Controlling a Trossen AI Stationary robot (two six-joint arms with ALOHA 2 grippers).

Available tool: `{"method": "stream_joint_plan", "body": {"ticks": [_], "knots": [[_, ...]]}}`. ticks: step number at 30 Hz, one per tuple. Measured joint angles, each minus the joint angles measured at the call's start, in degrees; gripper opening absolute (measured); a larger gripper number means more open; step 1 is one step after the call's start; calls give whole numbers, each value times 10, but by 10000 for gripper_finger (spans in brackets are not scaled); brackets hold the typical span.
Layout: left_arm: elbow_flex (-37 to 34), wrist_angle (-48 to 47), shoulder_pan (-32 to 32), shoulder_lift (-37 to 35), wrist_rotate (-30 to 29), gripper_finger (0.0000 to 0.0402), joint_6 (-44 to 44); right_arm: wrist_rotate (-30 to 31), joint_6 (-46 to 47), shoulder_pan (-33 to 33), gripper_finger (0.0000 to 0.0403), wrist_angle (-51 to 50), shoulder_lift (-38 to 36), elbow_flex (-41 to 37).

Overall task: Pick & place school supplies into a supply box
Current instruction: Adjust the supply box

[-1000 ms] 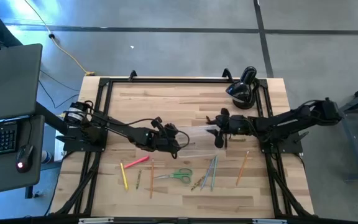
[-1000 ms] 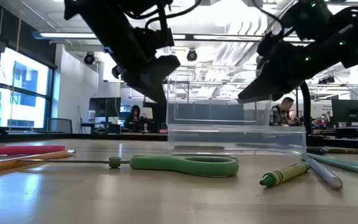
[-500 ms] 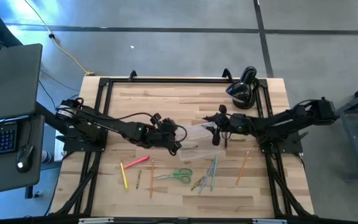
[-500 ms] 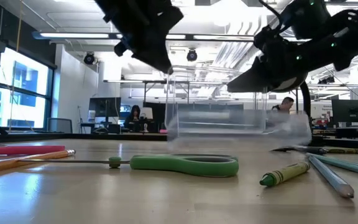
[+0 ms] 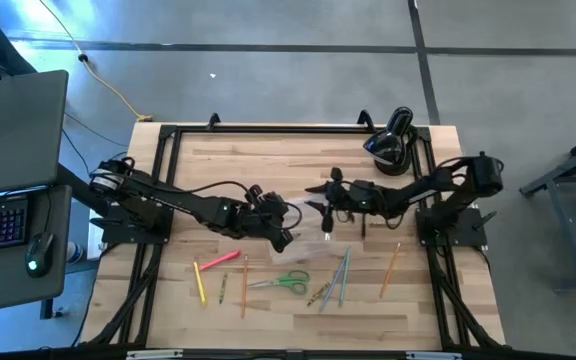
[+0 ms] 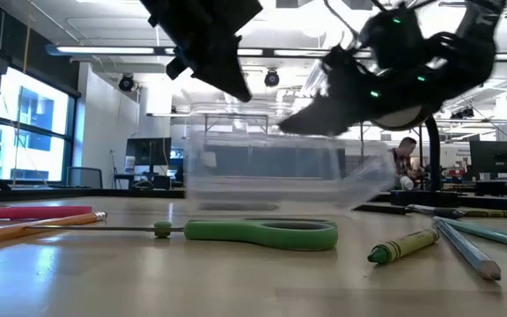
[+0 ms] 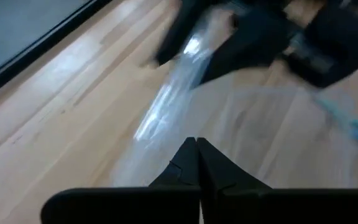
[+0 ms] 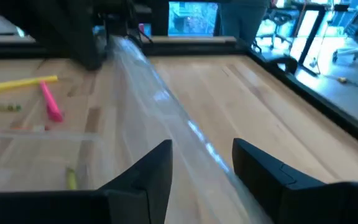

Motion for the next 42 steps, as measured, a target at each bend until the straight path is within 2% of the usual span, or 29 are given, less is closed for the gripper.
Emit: {"method": "stream_joint_plan", "body": {"ticks": [2,8,10,14,21,26,33,39,42], "knots": [[0,-2,0,0,2,37,-5,0,-9,2,146,-8,10,27],[1,-5,-1,4,71,60,-42,0,-34,11,146,-109,9,87],[0,-10,-7,4,92,59,-50,0,-37,18,146,-130,3,93],[0,-22,-17,4,99,44,-57,-2,-42,30,146,-144,-12,92],[0,-33,-44,-11,112,31,-11,-3,-66,53,147,-198,-71,90],[0,-53,-46,-12,119,69,-13,0,-67,65,159,-250,-101,90],[0,-50,-45,-12,114,126,-14,35,-67,73,184,-306,-96,89],[0,-51,-45,-6,115,135,-43,31,-87,80,184,-310,-107,89],[0,-44,-46,-6,136,135,-46,44,-107,93,184,-318,-133,89]]}}
